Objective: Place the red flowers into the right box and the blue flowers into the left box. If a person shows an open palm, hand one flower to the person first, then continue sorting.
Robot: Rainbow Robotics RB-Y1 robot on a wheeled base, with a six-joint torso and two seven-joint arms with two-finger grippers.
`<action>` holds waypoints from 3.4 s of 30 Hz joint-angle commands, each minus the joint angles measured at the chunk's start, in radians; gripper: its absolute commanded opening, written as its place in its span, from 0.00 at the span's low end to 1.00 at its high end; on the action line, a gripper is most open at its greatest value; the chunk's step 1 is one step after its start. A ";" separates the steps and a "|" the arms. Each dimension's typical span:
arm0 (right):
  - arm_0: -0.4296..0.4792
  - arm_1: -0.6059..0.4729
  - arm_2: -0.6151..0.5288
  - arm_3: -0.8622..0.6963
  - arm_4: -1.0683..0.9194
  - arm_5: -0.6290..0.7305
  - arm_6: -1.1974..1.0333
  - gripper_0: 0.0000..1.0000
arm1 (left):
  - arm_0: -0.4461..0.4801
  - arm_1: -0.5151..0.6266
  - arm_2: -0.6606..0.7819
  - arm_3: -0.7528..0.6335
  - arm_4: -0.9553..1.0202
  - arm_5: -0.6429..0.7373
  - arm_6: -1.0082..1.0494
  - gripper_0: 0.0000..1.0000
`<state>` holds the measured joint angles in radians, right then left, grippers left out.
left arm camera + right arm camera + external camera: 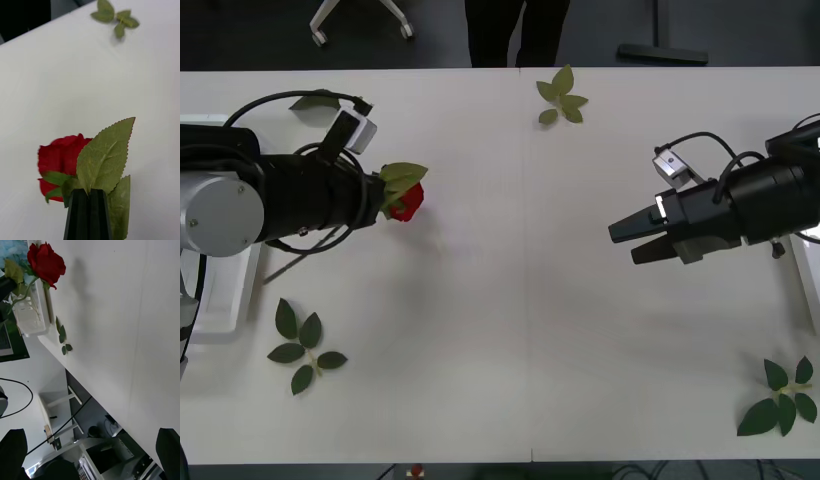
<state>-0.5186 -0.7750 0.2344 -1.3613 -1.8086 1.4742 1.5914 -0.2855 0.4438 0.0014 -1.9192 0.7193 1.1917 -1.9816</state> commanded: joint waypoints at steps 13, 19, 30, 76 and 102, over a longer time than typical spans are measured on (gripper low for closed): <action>0.008 -0.024 -0.003 -0.082 0.012 -0.025 0.025 1.00 | -0.003 0.010 -0.031 -0.024 -0.182 0.075 0.092 0.64; 0.000 -0.003 -0.001 -0.119 0.012 -0.100 0.275 1.00 | -0.003 0.010 -0.014 -0.024 -0.193 0.118 0.103 1.00; -0.015 0.042 -0.040 -0.114 -0.078 -0.198 0.667 1.00 | -0.001 0.019 0.129 -0.021 -0.268 0.299 0.104 1.00; -0.104 0.083 -0.084 -0.016 -0.098 -0.247 0.998 1.00 | -0.020 -0.060 -0.133 0.405 -0.374 -0.201 0.297 0.00; -0.104 0.082 -0.083 -0.016 -0.092 -0.235 0.973 1.00 | -0.047 -0.036 0.078 -0.057 0.226 -0.021 0.330 0.00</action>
<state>-0.6027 -0.6906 0.1518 -1.3596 -1.8978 1.2316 2.5615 -0.2921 0.3851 0.0642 -1.9459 0.8988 1.2080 -1.6711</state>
